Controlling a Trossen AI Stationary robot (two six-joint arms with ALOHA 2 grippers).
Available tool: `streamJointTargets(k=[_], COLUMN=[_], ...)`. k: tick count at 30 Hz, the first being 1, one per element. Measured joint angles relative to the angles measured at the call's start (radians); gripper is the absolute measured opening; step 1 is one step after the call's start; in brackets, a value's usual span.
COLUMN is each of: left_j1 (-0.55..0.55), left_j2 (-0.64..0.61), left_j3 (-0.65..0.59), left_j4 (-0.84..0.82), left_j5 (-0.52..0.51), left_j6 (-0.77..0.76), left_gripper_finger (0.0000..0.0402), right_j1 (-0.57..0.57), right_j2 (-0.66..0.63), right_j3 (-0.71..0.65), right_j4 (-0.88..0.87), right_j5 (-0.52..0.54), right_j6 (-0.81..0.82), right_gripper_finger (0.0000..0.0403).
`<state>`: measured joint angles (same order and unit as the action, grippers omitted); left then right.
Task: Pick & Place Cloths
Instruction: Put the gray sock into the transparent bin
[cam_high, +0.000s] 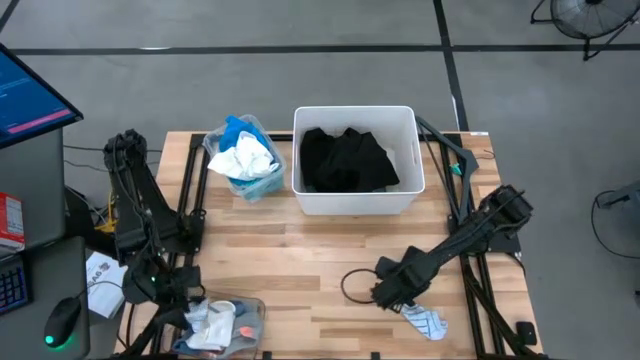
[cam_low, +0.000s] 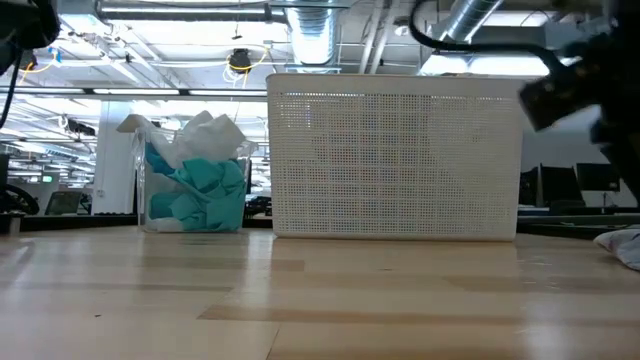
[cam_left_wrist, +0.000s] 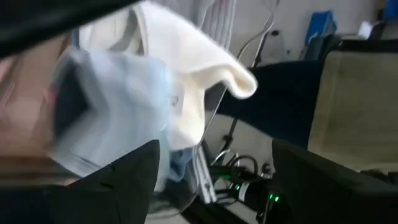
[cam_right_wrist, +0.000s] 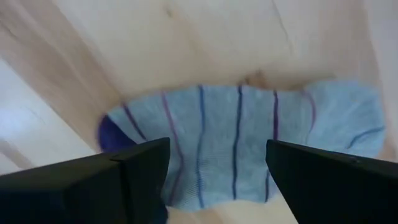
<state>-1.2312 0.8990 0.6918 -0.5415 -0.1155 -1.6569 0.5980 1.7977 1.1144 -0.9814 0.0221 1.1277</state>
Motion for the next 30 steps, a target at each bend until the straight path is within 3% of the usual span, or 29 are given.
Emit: streamJointTargets(k=[5, 10, 13, 16, 18, 24, 27, 30], left_j1=[0.000, -0.003, -0.003, 0.000, 0.001, 0.002, 0.002, 0.004], left_j2=[-0.007, -0.007, -0.008, -0.018, -0.029, -0.074, -0.101, -0.112], left_j3=[0.000, 0.000, 0.000, 0.000, 0.000, 0.000, 0.000, 0.000], left_j4=[-0.001, -0.010, -0.010, -0.002, 0.006, 0.082, 0.137, 0.200], left_j5=[0.000, 0.096, 0.100, 0.075, 0.017, -0.244, -0.438, -0.702], left_j6=[0.014, 0.008, 0.002, 0.006, 0.013, 0.118, 0.238, 0.389], left_gripper_finger=[0.0290, 0.0290, 0.0290, 0.0290, 0.0290, 0.0290, 0.0290, 0.0290], right_j1=[0.003, -0.005, -0.023, -0.048, -0.076, -0.148, -0.174, -0.193], right_j2=[-0.014, 0.033, 0.039, 0.027, 0.014, -0.024, -0.050, -0.075], right_j3=[-0.110, -0.117, -0.107, -0.095, -0.082, 0.009, 0.085, 0.177], right_j4=[0.144, 0.196, 0.202, 0.216, 0.216, 0.244, 0.289, 0.369], right_j5=[-0.054, -0.092, -0.107, -0.100, -0.082, -0.007, 0.037, 0.113], right_j6=[0.049, 0.066, 0.063, 0.017, -0.017, -0.102, -0.154, -0.205], right_gripper_finger=[0.0258, 0.0234, 0.0175, 0.0068, 0.0020, 0.0006, 0.0007, 0.0004])
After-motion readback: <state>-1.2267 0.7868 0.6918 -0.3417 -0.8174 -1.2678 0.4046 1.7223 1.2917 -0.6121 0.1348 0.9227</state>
